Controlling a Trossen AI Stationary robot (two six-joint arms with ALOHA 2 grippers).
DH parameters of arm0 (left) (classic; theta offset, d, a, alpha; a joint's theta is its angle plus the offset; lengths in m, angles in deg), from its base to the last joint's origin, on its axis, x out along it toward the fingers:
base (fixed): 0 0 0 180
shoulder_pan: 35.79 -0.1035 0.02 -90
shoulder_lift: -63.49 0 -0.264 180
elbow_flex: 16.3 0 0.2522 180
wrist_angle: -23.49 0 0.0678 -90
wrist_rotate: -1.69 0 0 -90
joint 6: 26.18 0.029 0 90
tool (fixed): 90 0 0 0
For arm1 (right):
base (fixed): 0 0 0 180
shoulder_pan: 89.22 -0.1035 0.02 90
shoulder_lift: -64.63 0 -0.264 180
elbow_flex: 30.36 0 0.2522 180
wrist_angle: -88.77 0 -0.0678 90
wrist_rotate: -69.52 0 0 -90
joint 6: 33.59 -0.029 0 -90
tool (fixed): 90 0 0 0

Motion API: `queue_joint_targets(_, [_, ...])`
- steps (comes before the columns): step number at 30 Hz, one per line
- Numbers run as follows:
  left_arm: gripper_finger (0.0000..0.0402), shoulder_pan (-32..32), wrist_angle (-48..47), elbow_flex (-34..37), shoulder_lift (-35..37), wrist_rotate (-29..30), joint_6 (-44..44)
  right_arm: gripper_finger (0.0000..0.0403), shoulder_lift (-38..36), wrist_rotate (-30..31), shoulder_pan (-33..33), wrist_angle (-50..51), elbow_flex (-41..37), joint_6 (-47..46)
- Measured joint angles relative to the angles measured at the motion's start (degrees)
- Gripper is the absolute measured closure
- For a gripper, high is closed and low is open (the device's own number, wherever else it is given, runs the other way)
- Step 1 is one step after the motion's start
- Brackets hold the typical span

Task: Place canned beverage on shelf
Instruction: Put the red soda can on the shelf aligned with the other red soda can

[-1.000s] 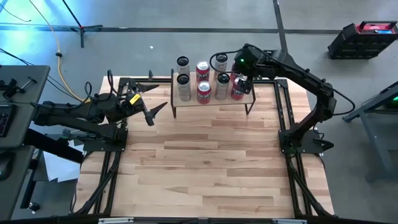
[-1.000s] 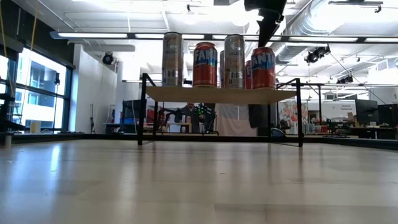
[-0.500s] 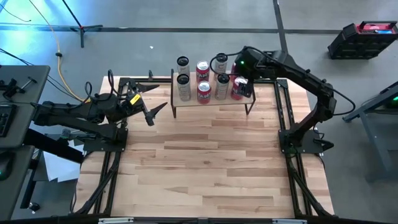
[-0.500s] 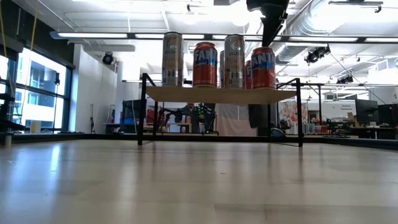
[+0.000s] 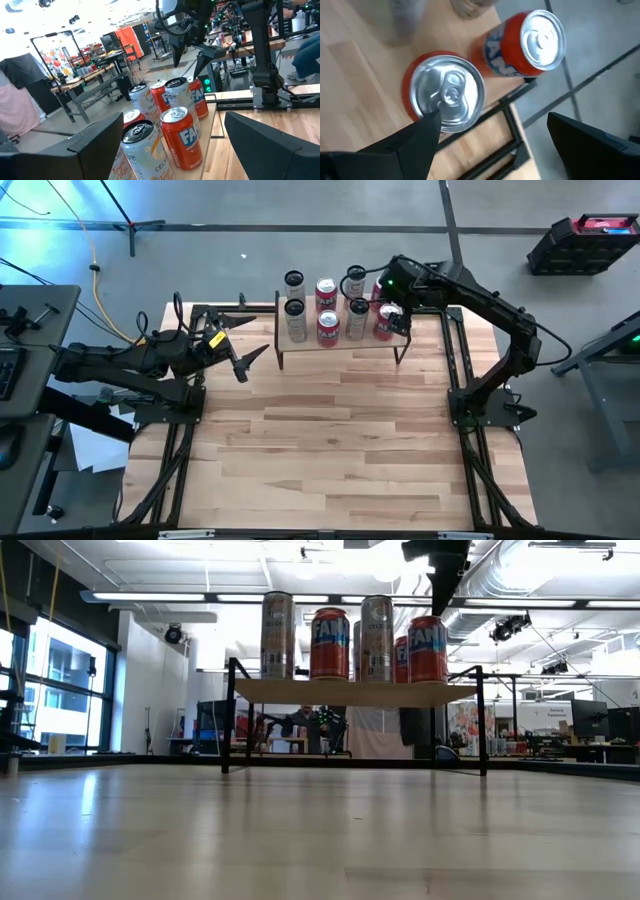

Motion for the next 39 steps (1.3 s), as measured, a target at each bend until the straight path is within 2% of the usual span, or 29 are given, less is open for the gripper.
queue_joint_targets(4, [0.0061,0.01,0.37,0.00,0.00,0.00,0.00,0.0052,-0.53,2.07,-0.13,-0.53,0.03,1.55])
queue_joint_targets(13, [0.0061,0.02,0.39,0.00,0.00,0.00,0.02,0.0052,-0.88,0.95,1.48,-8.93,0.25,4.23])
queue_joint_targets(20, [0.0061,0.02,0.35,0.00,0.00,0.00,0.02,0.0052,0.43,-6.52,3.93,-9.85,0.27,5.00])
queue_joint_targets(39, [0.0061,0.00,0.32,0.00,0.00,-0.02,-0.05,0.0052,2.20,-8.29,5.01,-10.07,0.26,5.49])
